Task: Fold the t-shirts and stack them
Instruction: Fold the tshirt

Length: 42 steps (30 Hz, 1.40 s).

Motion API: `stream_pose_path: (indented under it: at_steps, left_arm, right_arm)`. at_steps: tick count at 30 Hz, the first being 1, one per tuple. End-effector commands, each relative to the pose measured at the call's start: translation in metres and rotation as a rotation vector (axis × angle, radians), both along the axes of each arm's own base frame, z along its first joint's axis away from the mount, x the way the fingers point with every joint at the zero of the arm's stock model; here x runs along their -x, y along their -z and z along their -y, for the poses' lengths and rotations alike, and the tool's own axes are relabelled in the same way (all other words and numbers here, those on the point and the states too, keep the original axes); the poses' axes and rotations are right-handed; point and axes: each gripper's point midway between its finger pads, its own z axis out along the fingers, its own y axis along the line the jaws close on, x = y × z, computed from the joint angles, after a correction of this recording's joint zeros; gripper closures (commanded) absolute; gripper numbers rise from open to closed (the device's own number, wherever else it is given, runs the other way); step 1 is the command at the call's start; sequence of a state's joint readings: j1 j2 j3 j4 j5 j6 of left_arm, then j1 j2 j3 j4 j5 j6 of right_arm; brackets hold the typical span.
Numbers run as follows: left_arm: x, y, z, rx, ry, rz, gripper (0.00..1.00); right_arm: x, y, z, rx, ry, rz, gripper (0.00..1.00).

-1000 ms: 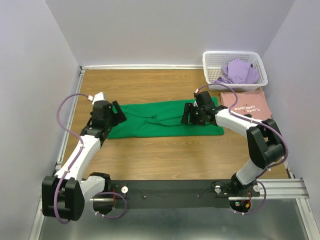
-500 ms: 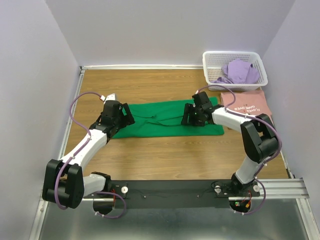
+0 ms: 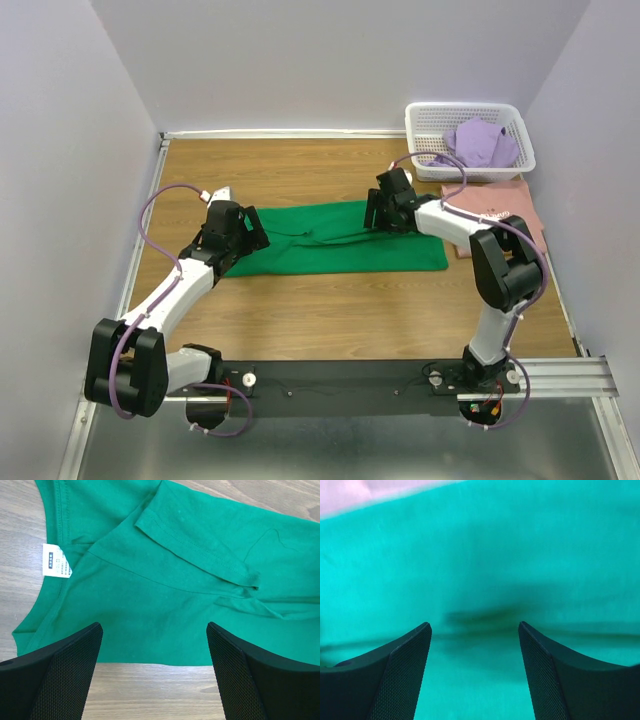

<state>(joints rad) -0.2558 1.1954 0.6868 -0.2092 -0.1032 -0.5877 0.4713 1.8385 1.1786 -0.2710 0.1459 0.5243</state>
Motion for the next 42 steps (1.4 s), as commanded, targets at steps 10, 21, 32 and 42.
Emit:
stream_pose_path:
  at_steps: [10,21,32,42]
  left_arm:
    - [-0.003,0.002,-0.004,-0.014,-0.029,0.002,0.07]
    - [-0.002,0.004,-0.005,-0.019,-0.036,-0.005,0.07]
    - [-0.003,0.003,-0.008,-0.032,-0.043,-0.005,0.07]
    - [-0.003,0.002,-0.006,-0.028,-0.032,0.001,0.07]
  right_arm:
    - [-0.021,-0.047,0.003,0.062,-0.082,0.127,0.22]
    - [0.07,-0.006,-0.067,-0.225,-0.311,-0.165,0.25]
    - [0.029,0.011,-0.062,-0.094,-0.257,-0.093,0.24]
    - [-0.014,0.008,-0.052,-0.021,-0.21,-0.019,0.24]
